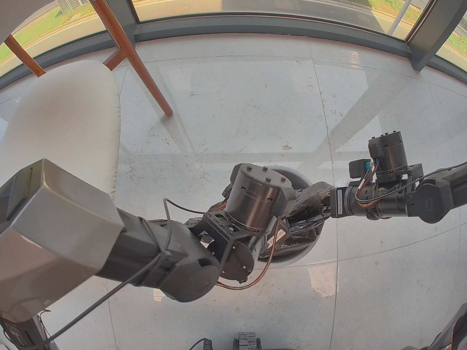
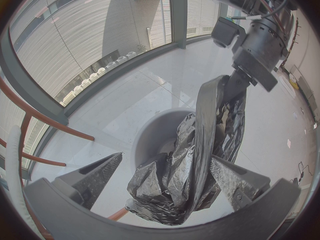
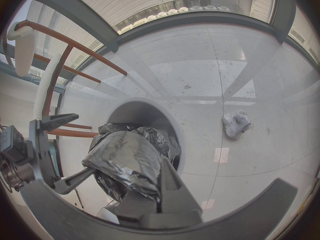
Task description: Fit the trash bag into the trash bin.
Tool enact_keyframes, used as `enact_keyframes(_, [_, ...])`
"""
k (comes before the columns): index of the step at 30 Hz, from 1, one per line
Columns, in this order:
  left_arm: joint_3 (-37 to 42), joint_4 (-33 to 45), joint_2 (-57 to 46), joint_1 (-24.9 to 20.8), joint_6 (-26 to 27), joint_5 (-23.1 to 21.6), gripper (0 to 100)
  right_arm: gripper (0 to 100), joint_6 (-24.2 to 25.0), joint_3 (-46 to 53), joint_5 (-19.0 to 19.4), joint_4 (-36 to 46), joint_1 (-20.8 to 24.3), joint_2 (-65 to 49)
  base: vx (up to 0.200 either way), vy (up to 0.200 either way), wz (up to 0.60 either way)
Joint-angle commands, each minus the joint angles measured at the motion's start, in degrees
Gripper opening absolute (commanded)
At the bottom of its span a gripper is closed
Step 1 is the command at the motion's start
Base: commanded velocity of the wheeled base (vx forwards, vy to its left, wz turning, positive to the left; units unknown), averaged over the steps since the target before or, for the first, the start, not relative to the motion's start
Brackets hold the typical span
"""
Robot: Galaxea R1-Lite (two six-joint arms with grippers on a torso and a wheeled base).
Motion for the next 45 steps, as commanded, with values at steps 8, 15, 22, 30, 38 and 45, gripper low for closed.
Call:
enact_keyframes(8, [0.13, -0.16, 3.55, 2.76, -0.23, -1.57, 100, 0, 0.03, -0.14, -0.07, -0.11, -0.2, -0.35, 0.0, 0.0, 0.0])
enact_keyframes(15, [-1.28, -0.25, 4.87, 5.4, 0.39, -2.63, 100, 0, 0.03, -0.14, -0.07, -0.11, -0.29, -0.52, 0.0, 0.0, 0.0])
enact_keyframes(22, [-1.11, -0.42, 4.69, 5.66, 0.12, -2.63, 0, 0, 0.03, -0.05, -0.16, -0.11, -0.55, -0.44, 0.0, 0.0, 0.0])
enact_keyframes(30, [-4.27, 0.1, 4.61, 7.16, 0.04, -6.23, 0, 0, 0.03, 0.04, -0.25, -0.2, -0.9, -0.26, 0.0, 0.0, 0.0])
enact_keyframes(38, [-25.98, 17.07, 4.96, 7.51, -0.23, -6.32, 0, 0, -0.76, -1.46, 0.02, -3.71, -1.61, 0.09, 0.0, 0.0, 0.0])
enact_keyframes(45, [-44.0, 29.28, 9.79, 7.51, -0.23, -6.41, 0, 0, -1.99, -2.07, 2.04, -3.71, -3.98, 0.09, 0.0, 0.0, 0.0])
